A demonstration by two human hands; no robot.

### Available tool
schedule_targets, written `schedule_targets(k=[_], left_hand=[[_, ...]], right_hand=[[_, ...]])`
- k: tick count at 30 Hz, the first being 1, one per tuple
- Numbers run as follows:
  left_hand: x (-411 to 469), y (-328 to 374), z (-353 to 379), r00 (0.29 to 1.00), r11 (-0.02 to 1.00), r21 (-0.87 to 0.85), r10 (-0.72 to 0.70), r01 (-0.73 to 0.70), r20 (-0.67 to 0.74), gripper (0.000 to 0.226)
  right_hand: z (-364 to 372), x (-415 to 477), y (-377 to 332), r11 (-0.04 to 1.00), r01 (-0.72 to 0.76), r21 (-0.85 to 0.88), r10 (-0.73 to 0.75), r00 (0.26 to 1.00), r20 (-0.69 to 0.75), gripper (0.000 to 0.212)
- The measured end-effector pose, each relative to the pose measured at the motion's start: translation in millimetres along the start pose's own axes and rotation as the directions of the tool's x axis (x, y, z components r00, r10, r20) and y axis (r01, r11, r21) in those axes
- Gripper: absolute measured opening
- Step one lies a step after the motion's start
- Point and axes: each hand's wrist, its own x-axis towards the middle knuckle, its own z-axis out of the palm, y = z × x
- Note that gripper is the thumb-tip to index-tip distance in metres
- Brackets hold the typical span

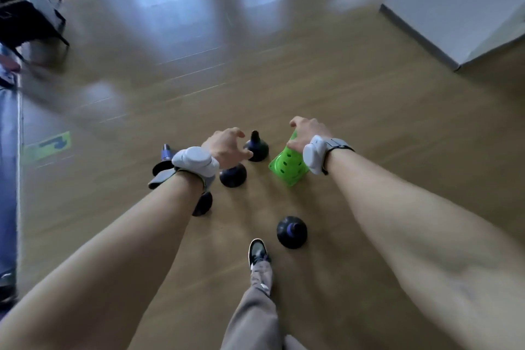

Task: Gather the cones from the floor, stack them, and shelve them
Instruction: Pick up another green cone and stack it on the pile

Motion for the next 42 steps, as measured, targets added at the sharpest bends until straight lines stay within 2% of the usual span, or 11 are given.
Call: schedule_targets(k=[7,11,18,20,22,25,30,34,39,41,42], left_hand=[[148.2,46.3,42.8,0.994,0.999,-0.046,0.018,-0.013,0.111,0.046],[239.7,47.1,106.1,0.979,0.997,-0.001,-0.071,0.073,0.193,0.064],[395.3,41.7,239.1,0.957,0.98,0.005,-0.197,0.201,0.215,0.066],[413.7,41.6,258.1,0.954,0.978,0.011,-0.205,0.207,0.221,0.064],[426.7,35.2,280.6,0.944,0.967,-0.011,-0.246,0.254,0.222,0.063],[420.2,30.1,286.2,0.932,0.955,-0.03,-0.282,0.296,0.229,0.065],[364.7,23.7,256.0,0.877,0.891,-0.085,-0.417,0.447,0.237,0.068],[293.3,33.8,199.8,0.861,0.841,-0.197,-0.473,0.504,0.185,0.068],[172.4,26.4,115.4,0.836,0.776,-0.335,-0.544,0.534,0.073,0.069],[111.1,16.1,89.4,0.794,0.728,-0.387,-0.608,0.566,0.019,0.068],[104.6,15.9,84.7,0.783,0.715,-0.395,-0.622,0.577,0.018,0.068]], right_hand=[[20.7,134.9,68.2,0.994,-0.096,0.051,0.093,0.994,0.063,0.067],[52.1,233.3,127.5,0.987,-0.157,0.044,0.152,0.984,0.099,0.079],[145.5,408.9,193.4,1.0,-0.006,0.004,0.005,0.983,0.182,0.091],[160.8,431.1,200.1,0.998,0.044,-0.044,-0.031,0.968,0.249,0.087],[180.4,454.2,205.1,0.995,0.082,-0.063,-0.058,0.946,0.318,0.072],[182.8,459.3,206.7,0.993,0.103,-0.059,-0.08,0.948,0.307,0.056],[135.9,427.1,185.0,0.975,0.187,-0.122,-0.138,0.934,0.329,0.052],[74.6,365.2,130.5,0.942,0.306,-0.14,-0.245,0.908,0.34,0.045],[22.9,242.6,36.6,0.861,0.506,-0.04,-0.466,0.819,0.334,0.053],[12.9,187.4,-3.4,0.811,0.584,-0.01,-0.548,0.767,0.334,0.053],[7.4,180.6,-10.2,0.818,0.576,-0.014,-0.54,0.775,0.329,0.053]])
